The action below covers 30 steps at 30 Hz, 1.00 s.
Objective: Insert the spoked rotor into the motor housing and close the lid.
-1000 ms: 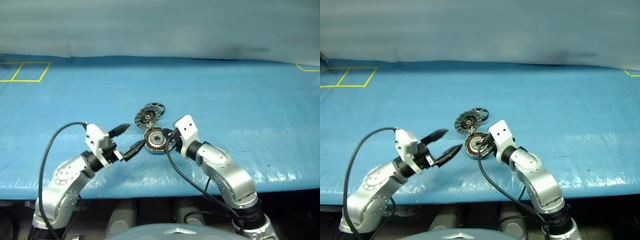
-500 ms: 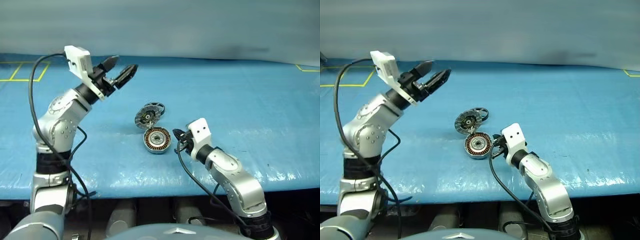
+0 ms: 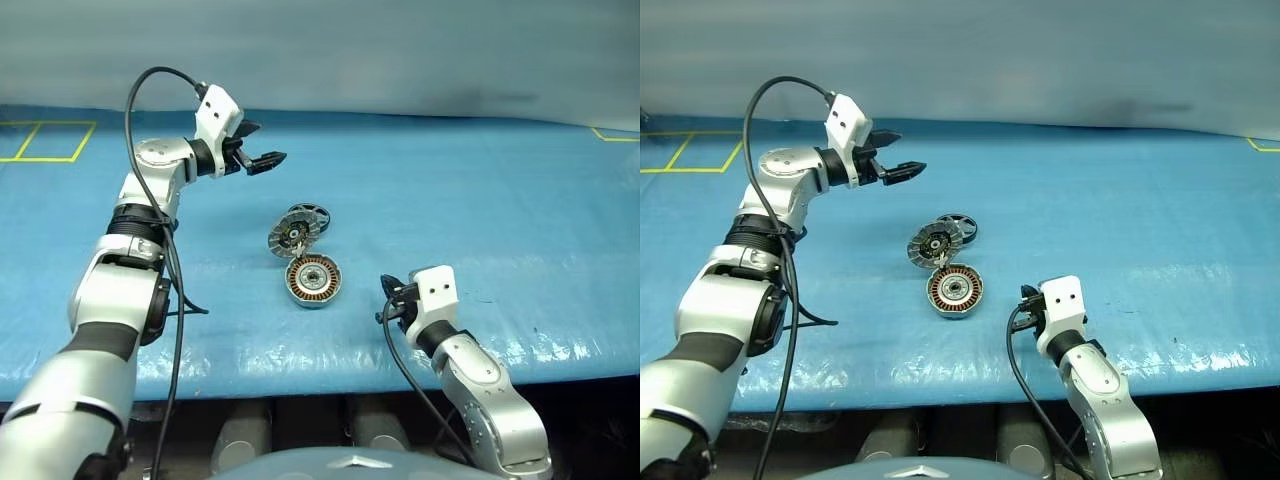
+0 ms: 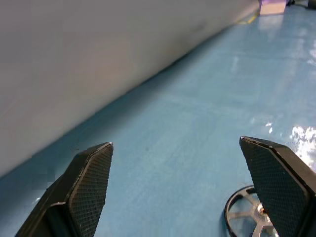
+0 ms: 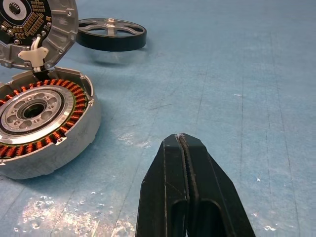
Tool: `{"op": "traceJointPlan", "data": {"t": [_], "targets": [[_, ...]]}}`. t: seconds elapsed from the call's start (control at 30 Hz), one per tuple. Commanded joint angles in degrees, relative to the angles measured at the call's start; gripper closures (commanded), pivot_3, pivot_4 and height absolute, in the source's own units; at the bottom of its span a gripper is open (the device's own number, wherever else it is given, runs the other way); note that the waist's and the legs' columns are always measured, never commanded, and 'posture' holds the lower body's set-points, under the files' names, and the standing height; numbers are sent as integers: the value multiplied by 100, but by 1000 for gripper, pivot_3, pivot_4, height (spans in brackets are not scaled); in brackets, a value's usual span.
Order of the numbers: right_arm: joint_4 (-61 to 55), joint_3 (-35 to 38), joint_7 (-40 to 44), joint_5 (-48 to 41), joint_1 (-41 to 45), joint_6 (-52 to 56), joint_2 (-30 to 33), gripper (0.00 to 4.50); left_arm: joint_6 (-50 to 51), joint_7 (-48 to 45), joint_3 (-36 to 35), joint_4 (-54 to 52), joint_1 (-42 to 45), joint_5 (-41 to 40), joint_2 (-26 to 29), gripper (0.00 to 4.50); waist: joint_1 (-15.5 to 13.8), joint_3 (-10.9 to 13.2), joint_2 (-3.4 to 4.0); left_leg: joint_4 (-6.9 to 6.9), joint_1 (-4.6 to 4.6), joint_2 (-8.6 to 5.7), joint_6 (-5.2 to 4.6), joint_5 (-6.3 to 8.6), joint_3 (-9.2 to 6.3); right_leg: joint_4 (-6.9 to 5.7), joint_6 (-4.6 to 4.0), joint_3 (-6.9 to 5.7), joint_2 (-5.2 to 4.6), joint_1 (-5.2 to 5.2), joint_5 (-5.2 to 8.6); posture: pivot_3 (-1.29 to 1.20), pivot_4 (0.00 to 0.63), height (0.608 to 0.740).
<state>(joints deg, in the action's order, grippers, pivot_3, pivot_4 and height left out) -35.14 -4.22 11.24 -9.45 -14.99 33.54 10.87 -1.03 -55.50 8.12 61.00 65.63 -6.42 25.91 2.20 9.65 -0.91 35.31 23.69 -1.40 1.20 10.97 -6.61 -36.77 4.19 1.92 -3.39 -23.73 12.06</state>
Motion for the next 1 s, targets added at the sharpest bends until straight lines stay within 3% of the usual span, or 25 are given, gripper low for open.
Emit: {"op": "traceJointPlan", "data": {"t": [0.03,0.53,1.0], "targets": [[-392,-20,-120,29,-218,-175,-71,4460,-390,-240,184,534,399,483,-145,0,-11,4,-7,1,3,0,0,0,0,0,2,0,0,0,0,0,150,740],[-728,-316,-545,239,-997,-409,-376,4460,-989,350,357,1325,612,1528,-932,0,-12,12,-19,21,9,-1,-3,2,-4,-6,18,0,-2,2,-7,0,150,740],[-892,-335,-819,365,-1353,-587,-528,4460,-553,72,538,1524,635,2126,-1288,0,-11,12,-19,29,9,-2,-4,3,-4,-9,24,0,-2,5,-11,0,150,740]]}}
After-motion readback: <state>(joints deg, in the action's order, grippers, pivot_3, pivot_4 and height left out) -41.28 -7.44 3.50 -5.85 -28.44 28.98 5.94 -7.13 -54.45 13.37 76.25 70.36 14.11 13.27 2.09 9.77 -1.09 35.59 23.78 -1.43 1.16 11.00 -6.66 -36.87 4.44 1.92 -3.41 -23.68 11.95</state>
